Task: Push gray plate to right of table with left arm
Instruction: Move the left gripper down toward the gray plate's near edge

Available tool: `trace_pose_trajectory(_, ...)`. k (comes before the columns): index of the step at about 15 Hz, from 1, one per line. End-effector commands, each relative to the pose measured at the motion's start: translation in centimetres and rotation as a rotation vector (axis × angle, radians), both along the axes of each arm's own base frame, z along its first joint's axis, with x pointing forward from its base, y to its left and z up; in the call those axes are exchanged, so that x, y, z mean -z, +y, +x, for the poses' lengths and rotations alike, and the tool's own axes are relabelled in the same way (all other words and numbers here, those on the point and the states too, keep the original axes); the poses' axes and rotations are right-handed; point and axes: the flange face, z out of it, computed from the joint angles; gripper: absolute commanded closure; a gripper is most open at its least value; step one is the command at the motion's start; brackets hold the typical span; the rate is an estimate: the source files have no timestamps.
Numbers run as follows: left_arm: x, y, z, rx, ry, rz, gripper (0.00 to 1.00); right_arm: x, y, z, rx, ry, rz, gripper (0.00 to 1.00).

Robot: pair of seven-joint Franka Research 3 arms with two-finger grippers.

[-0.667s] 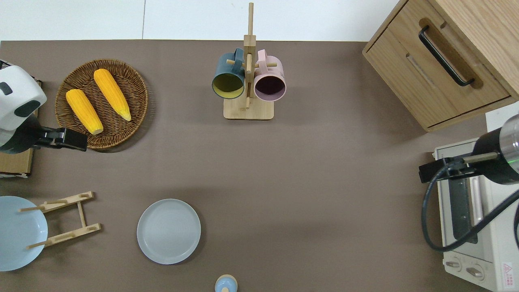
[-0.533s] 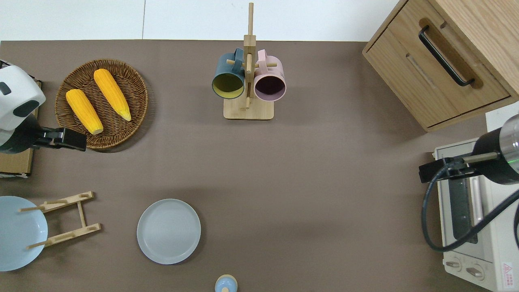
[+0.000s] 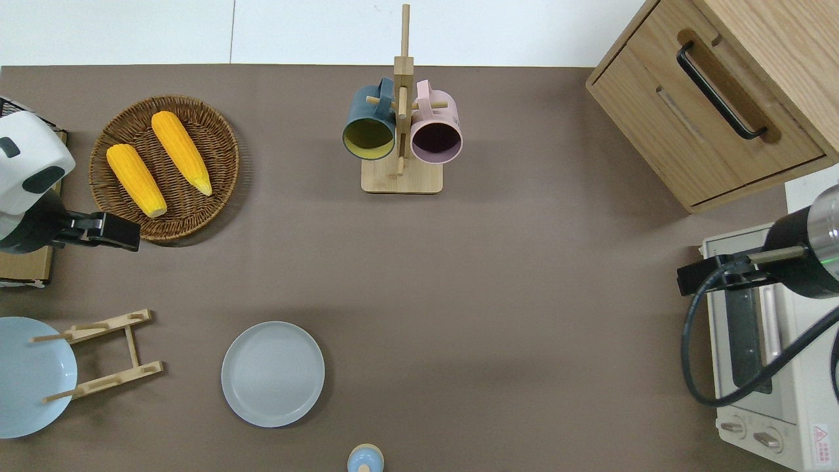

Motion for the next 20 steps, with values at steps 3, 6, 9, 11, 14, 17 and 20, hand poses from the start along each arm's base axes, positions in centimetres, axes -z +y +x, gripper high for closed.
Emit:
trace_pose_trajectory(3, 1.2, 0.6, -2.7, -0.031, -0.006, -0.043, 0.00, -0.4, -0.1, -0.3, 0.014, 0.004, 0.002, 0.017)
trace_pose_trajectory(6, 2.8, 0.5, -4.0, -0.033, -0.023, -0.037, 0.00, -0.4, -0.1, -0.3, 0.014, 0.004, 0.002, 0.017)
trace_pose_trajectory(9, 5.1, 0.1, -5.9, -0.029, -0.041, -0.029, 0.00, -0.4, -0.1, -0.3, 0.014, 0.004, 0.002, 0.017)
trace_pose_trajectory(11, 6.9, -0.1, -7.2, -0.027, -0.060, -0.023, 0.00, -0.4, -0.1, -0.3, 0.015, 0.004, 0.001, 0.017)
trace_pose_trajectory(14, 10.5, -0.4, -9.4, -0.029, -0.088, -0.012, 0.00, -0.4, -0.2, -0.3, 0.015, 0.004, 0.002, 0.017)
trace_pose_trajectory(17, 13.4, -0.7, -11.3, -0.025, -0.118, -0.003, 0.00, -0.4, -0.2, -0.3, 0.017, 0.004, 0.001, 0.017)
trace_pose_trajectory(20, 15.8, -1.3, -12.2, -0.014, -0.121, -0.008, 0.00, -0.4, -0.1, -0.3, 0.014, 0.004, 0.002, 0.017)
